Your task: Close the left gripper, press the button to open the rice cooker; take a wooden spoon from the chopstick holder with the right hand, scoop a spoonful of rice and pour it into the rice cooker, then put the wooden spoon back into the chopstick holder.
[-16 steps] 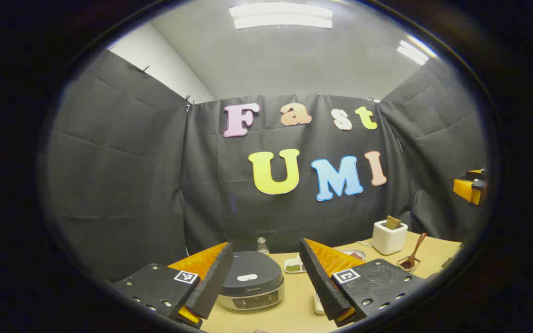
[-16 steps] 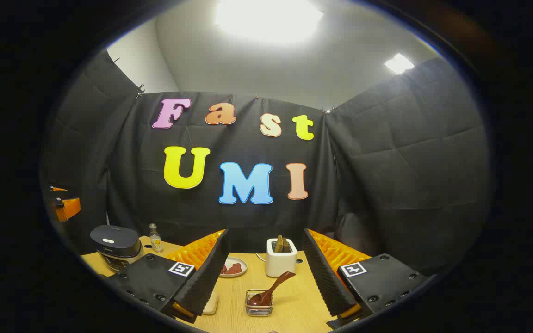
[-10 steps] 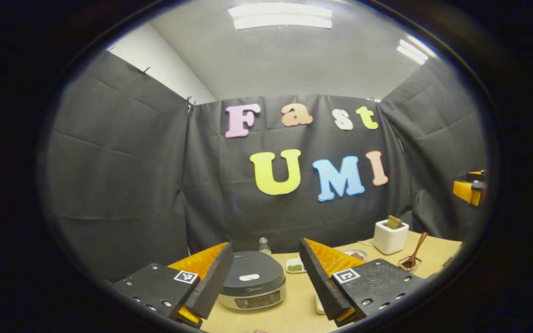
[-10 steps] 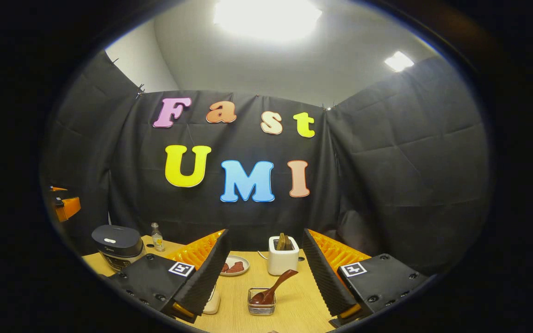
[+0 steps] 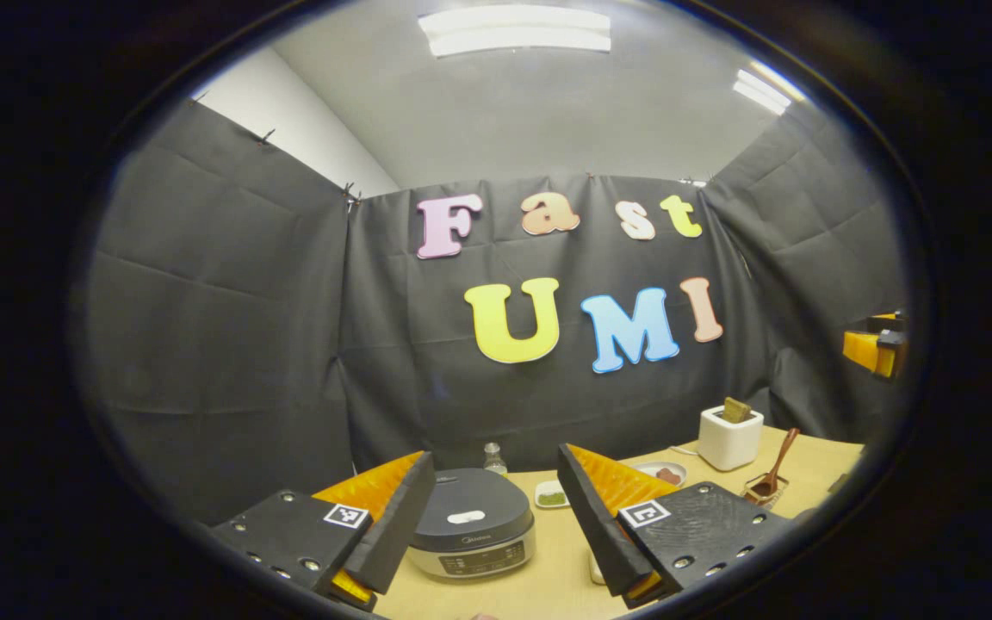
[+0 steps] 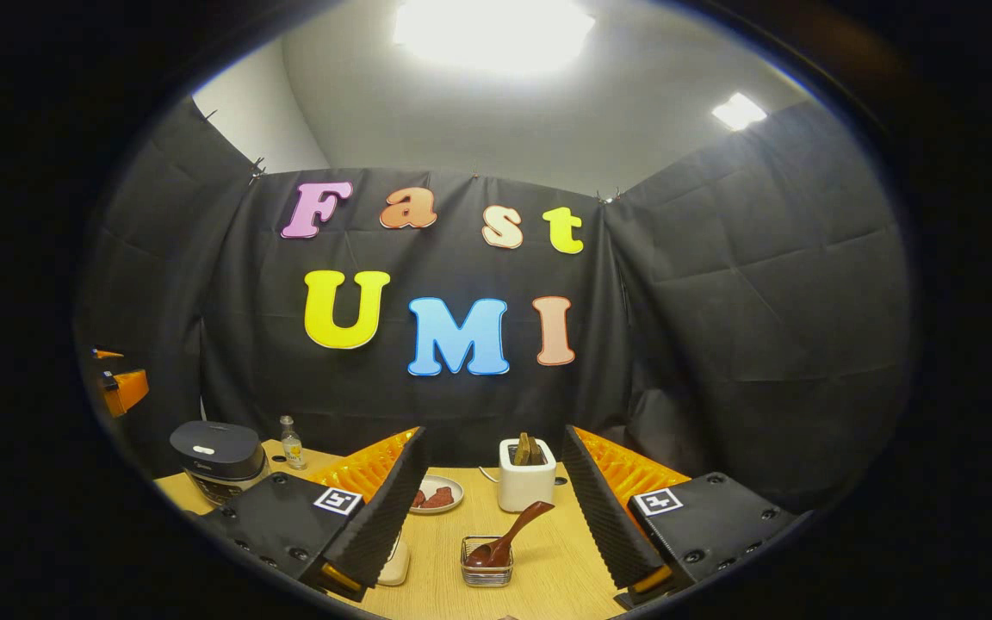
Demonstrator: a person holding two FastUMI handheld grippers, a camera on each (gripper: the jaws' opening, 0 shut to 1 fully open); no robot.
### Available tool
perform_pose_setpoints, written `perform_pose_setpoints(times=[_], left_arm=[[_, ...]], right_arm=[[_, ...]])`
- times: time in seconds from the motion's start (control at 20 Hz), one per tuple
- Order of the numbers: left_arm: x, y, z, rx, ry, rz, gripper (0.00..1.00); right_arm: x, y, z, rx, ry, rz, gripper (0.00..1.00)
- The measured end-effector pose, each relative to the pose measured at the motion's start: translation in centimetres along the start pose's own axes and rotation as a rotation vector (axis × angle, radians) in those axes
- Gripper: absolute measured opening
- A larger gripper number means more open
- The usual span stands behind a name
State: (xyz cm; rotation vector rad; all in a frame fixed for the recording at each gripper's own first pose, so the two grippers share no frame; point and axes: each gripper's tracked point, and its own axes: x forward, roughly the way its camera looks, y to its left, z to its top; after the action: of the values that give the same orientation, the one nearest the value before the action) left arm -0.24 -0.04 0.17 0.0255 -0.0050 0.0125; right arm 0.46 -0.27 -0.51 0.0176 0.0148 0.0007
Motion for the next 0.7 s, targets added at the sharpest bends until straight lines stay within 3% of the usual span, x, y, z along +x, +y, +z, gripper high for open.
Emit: perform_pose_setpoints(times=[0.7], left_arm=[[-0.13,-0.18,-0.31,-0.008,0.014,0.019,0.88]], right_arm=[[0.01,-0.71,0.02,-0.005,0.001,0.009,0.99]])
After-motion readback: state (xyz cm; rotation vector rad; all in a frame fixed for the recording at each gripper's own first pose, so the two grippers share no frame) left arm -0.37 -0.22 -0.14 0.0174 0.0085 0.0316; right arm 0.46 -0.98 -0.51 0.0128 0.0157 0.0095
